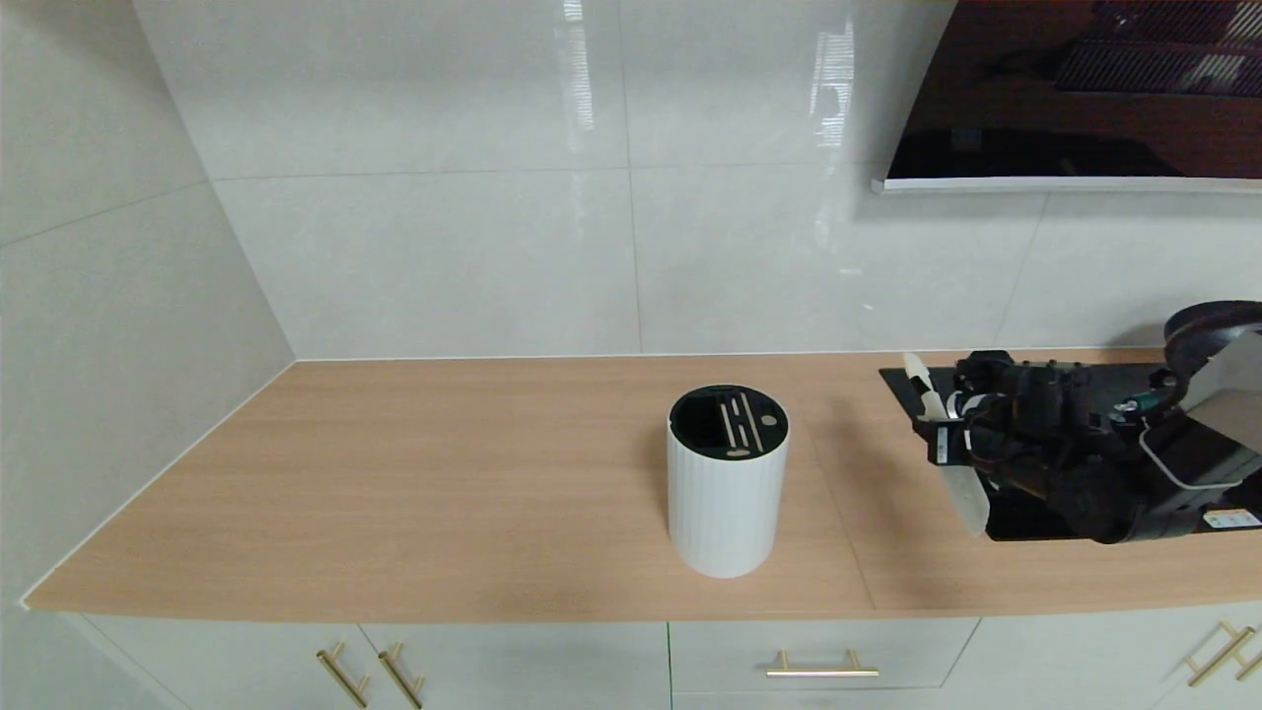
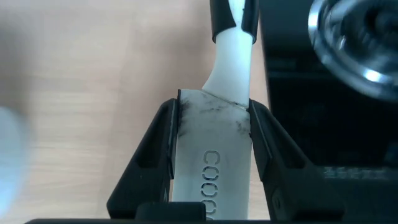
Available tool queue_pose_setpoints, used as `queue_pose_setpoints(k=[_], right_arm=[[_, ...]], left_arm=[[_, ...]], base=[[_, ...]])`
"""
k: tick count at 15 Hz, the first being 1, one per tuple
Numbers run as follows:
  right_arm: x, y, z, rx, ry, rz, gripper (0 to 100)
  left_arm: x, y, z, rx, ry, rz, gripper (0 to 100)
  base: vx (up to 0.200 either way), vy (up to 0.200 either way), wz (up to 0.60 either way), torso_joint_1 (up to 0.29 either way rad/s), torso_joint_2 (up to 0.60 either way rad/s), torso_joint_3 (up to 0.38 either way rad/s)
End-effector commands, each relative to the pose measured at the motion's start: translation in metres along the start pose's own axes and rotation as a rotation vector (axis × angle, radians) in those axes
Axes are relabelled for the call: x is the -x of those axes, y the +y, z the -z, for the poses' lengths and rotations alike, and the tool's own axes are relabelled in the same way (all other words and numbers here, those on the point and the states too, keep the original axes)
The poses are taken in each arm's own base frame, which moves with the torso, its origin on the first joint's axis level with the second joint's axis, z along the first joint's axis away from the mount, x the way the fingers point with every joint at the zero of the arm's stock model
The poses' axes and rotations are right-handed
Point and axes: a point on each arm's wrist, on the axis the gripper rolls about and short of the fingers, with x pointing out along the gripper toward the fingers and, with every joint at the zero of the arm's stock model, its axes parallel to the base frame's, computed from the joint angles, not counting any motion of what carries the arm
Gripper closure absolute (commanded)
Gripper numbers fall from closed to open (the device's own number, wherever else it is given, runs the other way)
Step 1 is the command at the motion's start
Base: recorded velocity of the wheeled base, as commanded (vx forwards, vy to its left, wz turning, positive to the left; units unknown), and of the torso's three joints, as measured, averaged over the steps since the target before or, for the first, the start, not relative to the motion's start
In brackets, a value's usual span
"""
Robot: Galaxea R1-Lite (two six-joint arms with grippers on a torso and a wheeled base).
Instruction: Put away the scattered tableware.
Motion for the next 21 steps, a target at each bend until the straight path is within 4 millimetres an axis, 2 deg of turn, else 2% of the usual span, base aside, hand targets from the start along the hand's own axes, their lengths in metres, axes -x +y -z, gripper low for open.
queue_pose_setpoints(k=[1, 2, 3, 4, 5, 6, 7, 8, 10, 12, 13, 15, 18, 20, 21], right_arm=[[0.051, 0.029, -0.040, 0.023, -0.111, -0.079, 100], [0.064, 0.040, -0.049, 0.031, -0.143, -0.110, 100], [0.078, 0.051, -0.061, 0.037, -0.183, -0.140, 100], [0.084, 0.056, -0.066, 0.041, -0.203, -0.158, 100], [0.100, 0.075, -0.078, 0.052, -0.232, -0.216, 100], [0.109, 0.085, -0.086, 0.058, -0.247, -0.248, 100], [0.116, 0.092, -0.090, 0.062, -0.257, -0.269, 100], [0.127, 0.100, -0.095, 0.064, -0.280, -0.297, 100], [0.138, 0.112, -0.091, 0.068, -0.274, -0.296, 100], [0.156, 0.115, -0.101, 0.059, -0.323, -0.297, 100], [0.164, 0.122, -0.101, 0.067, -0.317, -0.325, 100], [0.180, 0.139, -0.095, 0.080, -0.270, -0.395, 100], [0.192, 0.163, -0.087, 0.047, -0.239, -0.489, 100], [0.195, 0.169, -0.085, 0.045, -0.233, -0.511, 100], [0.199, 0.177, -0.080, 0.049, -0.220, -0.535, 100]], left_arm=[[0.009, -0.001, -0.035, 0.065, -0.046, 0.034, 0], [0.008, -0.002, -0.055, 0.078, 0.000, 0.089, 0], [0.000, -0.004, -0.083, 0.085, 0.065, 0.166, 0], [-0.007, -0.005, -0.096, 0.088, 0.085, 0.201, 0], [-0.034, -0.007, -0.136, 0.099, 0.135, 0.286, 0], [-0.056, -0.008, -0.157, 0.117, 0.173, 0.328, 0], [-0.075, -0.009, -0.169, 0.146, 0.212, 0.362, 0], [-0.102, -0.015, -0.177, 0.203, 0.290, 0.476, 0], [-0.153, -0.041, -0.174, 0.319, 0.441, 0.656, 0], [-0.204, -0.066, -0.162, 0.359, 0.450, 0.717, 0], [-0.228, -0.078, -0.158, 0.391, 0.432, 0.736, 0], [-0.264, -0.108, -0.148, 0.488, 0.453, 0.792, 0], [-0.289, -0.129, -0.129, 0.515, 0.468, 0.822, 0], [-0.296, -0.133, -0.126, 0.514, 0.450, 0.832, 0], [-0.315, -0.152, -0.128, 0.510, 0.401, 0.878, 0]], base=[[0.000, 0.000, 0.00, 0.000, 0.00, 0.000], [0.000, 0.000, 0.00, 0.000, 0.00, 0.000], [0.000, 0.000, 0.00, 0.000, 0.00, 0.000], [0.000, 0.000, 0.00, 0.000, 0.00, 0.000], [0.000, 0.000, 0.00, 0.000, 0.00, 0.000], [0.000, 0.000, 0.00, 0.000, 0.00, 0.000], [0.000, 0.000, 0.00, 0.000, 0.00, 0.000], [0.000, 0.000, 0.00, 0.000, 0.00, 0.000], [0.000, 0.000, 0.00, 0.000, 0.00, 0.000], [0.000, 0.000, 0.00, 0.000, 0.00, 0.000], [0.000, 0.000, 0.00, 0.000, 0.00, 0.000], [0.000, 0.000, 0.00, 0.000, 0.00, 0.000], [0.000, 0.000, 0.00, 0.000, 0.00, 0.000], [0.000, 0.000, 0.00, 0.000, 0.00, 0.000], [0.000, 0.000, 0.00, 0.000, 0.00, 0.000]])
